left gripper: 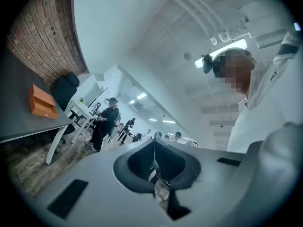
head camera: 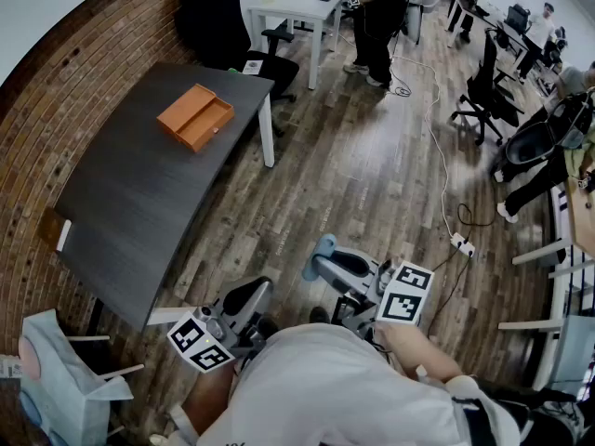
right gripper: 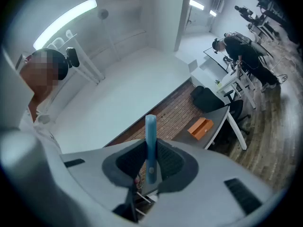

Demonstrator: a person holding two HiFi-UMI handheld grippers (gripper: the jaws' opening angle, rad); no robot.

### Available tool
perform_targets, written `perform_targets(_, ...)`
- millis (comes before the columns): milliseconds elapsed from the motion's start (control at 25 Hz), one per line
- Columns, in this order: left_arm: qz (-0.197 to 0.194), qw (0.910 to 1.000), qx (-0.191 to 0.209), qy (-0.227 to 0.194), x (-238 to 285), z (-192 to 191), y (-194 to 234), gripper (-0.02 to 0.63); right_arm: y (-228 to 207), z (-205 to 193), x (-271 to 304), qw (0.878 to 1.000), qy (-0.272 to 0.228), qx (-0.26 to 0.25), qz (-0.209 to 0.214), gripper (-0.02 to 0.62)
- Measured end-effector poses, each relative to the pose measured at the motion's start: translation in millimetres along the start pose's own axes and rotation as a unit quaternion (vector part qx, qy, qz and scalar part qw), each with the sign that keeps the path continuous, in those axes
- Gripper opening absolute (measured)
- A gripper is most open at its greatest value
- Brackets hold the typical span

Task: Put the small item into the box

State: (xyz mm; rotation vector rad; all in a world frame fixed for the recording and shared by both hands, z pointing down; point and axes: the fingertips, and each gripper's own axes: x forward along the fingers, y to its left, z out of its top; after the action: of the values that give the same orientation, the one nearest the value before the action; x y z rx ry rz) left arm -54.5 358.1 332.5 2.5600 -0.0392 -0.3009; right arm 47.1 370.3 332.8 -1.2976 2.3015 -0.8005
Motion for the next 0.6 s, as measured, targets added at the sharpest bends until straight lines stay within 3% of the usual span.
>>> perform_targets(600,0.004,1.0000,-0.001,0.002,8.3,-6.0,-4.9,0.012,-6.1,1.6,-11.0,1.000,0.008,-0.015,-0.013,0.080)
